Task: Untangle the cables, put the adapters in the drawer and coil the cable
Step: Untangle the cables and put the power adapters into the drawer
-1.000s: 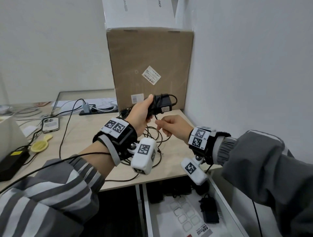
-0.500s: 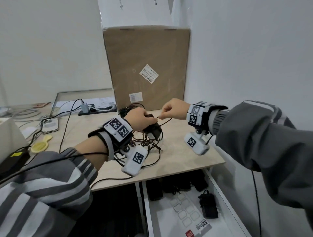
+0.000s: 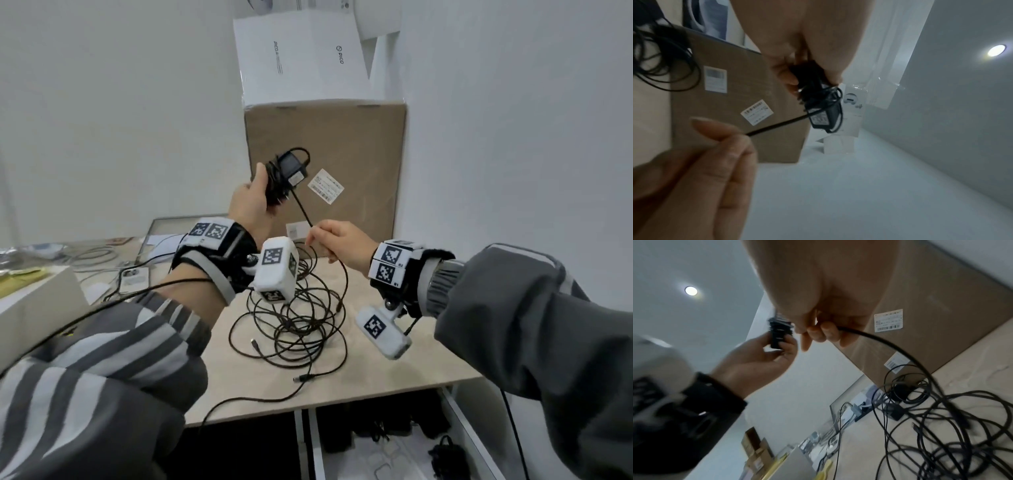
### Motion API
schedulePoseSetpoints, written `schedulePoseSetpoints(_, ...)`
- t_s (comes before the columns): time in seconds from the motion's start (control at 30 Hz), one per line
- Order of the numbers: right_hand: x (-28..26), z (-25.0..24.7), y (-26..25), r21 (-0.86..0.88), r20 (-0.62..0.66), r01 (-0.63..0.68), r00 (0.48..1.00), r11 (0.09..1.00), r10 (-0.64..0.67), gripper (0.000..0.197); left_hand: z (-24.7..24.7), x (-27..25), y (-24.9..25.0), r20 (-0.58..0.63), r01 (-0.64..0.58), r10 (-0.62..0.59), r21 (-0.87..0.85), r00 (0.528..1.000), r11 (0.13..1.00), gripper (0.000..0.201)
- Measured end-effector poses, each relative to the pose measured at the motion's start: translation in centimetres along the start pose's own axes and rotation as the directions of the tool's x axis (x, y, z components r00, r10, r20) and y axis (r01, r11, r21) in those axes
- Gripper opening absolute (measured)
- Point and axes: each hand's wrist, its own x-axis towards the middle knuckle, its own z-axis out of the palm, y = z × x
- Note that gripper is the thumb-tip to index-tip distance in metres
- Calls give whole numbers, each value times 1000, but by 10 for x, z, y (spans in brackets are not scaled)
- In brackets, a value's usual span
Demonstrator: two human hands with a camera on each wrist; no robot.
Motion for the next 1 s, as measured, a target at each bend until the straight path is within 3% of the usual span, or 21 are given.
schedulePoseSetpoints(0.07, 12, -12, -2, -60, -2, -16, 1000, 998, 16, 27, 3, -5, 21, 158, 95, -65, -192, 985, 977, 30)
schedulePoseSetpoints(0.1, 17, -19, -3, -95, -5, -18, 1000, 995, 18, 27, 1, -7, 26, 247, 144, -99, -172, 964, 975, 28)
schedulePoseSetpoints(0.17, 24, -34, -6, -191, -19, 1, 1000, 982, -5, 27, -4, -19, 32, 408, 205, -177, -25, 896, 979, 25)
schedulePoseSetpoints(0.23, 28, -48, -13, -276, -13, 28, 999, 961, -33, 25, -10, -31, 32, 511, 125, -252, 270, 822, 955, 24)
schedulePoseSetpoints(0.27, 29, -52, -17, -313, 5, 32, 999, 949, -32, 22, -12, -33, 30, 514, -17, -278, 497, 811, 868, 24)
schedulePoseSetpoints(0.33, 30, -50, -25, -401, 37, 29, 999, 916, -16, 23, -11, -28, 22, 431, -290, -250, 845, 867, 449, 32)
schedulePoseSetpoints(0.37, 30, -45, -27, -423, 38, 25, 999, 906, -10, 24, -10, -22, 15, 369, -315, -187, 911, 910, 266, 37)
schedulePoseSetpoints(0.4, 29, -37, -28, -420, 20, 19, 1000, 907, -12, 24, -8, -16, 9, 296, -277, -95, 944, 950, 177, 40)
schedulePoseSetpoints(0.43, 27, -28, -29, -393, -8, 12, 1000, 919, -16, 23, -7, -12, 4, 229, -226, 4, 960, 973, 167, 42)
schedulePoseSetpoints(0.47, 23, -18, -28, -347, -39, 5, 999, 938, -20, 24, -7, -8, -3, 157, -176, 96, 954, 983, 244, 44)
schedulePoseSetpoints(0.53, 16, -1, -20, -199, -82, -7, 997, 980, -9, 27, -6, -5, -15, 4, -127, 220, 829, 975, 544, 44)
schedulePoseSetpoints(0.6, 6, 10, -11, -52, -74, -6, 997, 999, 2, 26, -4, -4, -23, -71, -109, 163, 483, 984, 869, 41)
schedulePoseSetpoints(0.63, 3, 12, -7, 2, -66, -1, 998, 1000, 1, 24, -2, -9, -25, -43, -50, 63, 264, 997, 963, 39)
schedulePoseSetpoints(0.7, -2, 10, -2, 32, -37, 8, 999, 999, -7, 23, -1, -22, -27, 163, 118, -111, -37, 980, 992, 37)
schedulePoseSetpoints(0.77, -6, 4, 3, 2, 37, 8, 999, 1000, -8, 29, -4, -40, -23, 381, 204, -168, -57, 909, 977, 39)
schedulePoseSetpoints(0.83, -11, -4, 7, -97, 113, 12, 994, 995, -1, 30, -12, -49, -24, 544, 203, -214, 80, 811, 976, 40)
schedulePoseSetpoints(0.9, -19, -15, 12, -286, 169, 10, 985, 958, 40, 23, -21, -52, -31, 622, 151, -291, 268, 727, 951, 35)
schedulePoseSetpoints(1.0, -39, -25, 18, -297, 264, -70, 952, 952, 153, 33, -26, -61, -41, 613, 82, -411, 491, 675, 867, 25)
